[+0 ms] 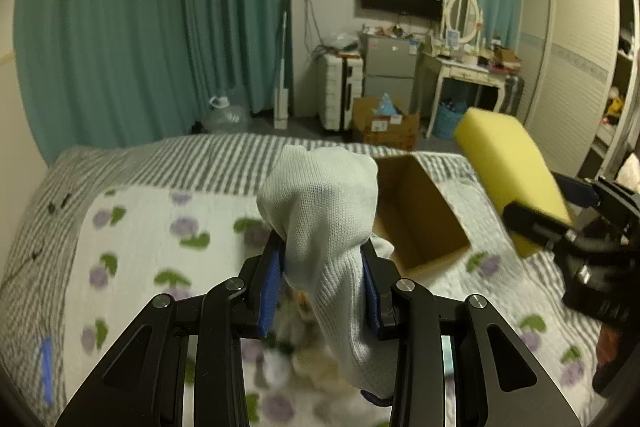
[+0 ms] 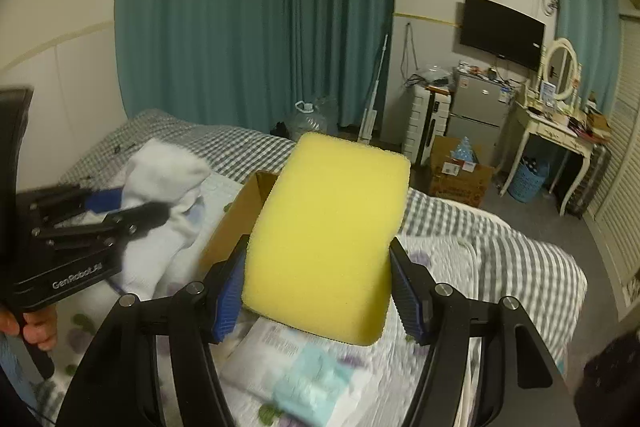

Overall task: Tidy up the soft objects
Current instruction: 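Carry sock and sponge into the box and open both tools, then grasp the white cloth with the left tool while the right tool grasps the teal towel pack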

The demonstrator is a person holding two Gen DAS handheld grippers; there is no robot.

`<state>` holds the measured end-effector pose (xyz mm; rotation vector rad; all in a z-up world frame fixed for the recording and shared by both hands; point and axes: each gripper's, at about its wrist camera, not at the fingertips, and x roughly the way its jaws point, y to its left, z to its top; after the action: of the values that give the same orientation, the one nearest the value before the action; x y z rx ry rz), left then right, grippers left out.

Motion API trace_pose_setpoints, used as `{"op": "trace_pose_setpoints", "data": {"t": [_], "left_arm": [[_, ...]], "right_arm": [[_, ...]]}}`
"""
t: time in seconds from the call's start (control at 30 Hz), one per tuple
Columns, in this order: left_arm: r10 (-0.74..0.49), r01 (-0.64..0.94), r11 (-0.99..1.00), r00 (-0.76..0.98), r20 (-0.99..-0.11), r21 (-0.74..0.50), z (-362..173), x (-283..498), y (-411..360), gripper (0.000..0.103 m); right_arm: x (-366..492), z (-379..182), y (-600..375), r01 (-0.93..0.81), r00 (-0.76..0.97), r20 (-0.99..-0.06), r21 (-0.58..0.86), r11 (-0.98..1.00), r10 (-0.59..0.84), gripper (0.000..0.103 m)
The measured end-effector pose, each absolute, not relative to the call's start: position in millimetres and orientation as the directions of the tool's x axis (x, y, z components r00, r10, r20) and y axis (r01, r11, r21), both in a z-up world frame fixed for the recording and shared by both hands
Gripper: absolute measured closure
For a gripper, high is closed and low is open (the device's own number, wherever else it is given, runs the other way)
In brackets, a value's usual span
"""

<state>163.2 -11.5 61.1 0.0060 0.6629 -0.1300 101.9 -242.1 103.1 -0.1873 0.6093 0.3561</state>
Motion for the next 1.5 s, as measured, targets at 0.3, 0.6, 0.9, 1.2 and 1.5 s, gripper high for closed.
{"op": "trace_pose_setpoints", "data": {"t": [0.3,0.6,0.9,1.2,1.5], "left_arm": [[-0.076,0.108,0.994,0.752,-0.655,0.009,17.2,253.0,-27.4,0.069],[-0.083,0.163,0.985,0.711,-0.698,0.049,-24.8,281.7,-42.0,0.063],[-0.121,0.174,0.985,0.735,-0.667,0.014,-7.4,265.9,-39.4,0.030],[-0.093,0.144,0.988,0.825,-0.557,0.048,68.0,198.3,-27.3,0.009],[-0.112,0.159,0.986,0.859,-0.499,0.052,106.6,119.7,-12.4,0.000]], "right_arm": [[191.4,49.7,-221.9,-0.397,0.719,-0.655,-0.114,0.911,0.231,0.039],[230.3,-1.9,-237.4,-0.395,0.701,-0.668,-0.071,0.916,0.250,0.031],[210.0,29.5,-247.7,-0.336,0.766,-0.600,-0.070,0.939,0.230,0.005],[140.4,104.1,-265.6,-0.285,0.816,-0.547,-0.095,0.954,0.189,0.000],[56.5,161.0,-267.8,-0.260,0.836,-0.531,-0.167,0.951,0.136,0.000]]}}
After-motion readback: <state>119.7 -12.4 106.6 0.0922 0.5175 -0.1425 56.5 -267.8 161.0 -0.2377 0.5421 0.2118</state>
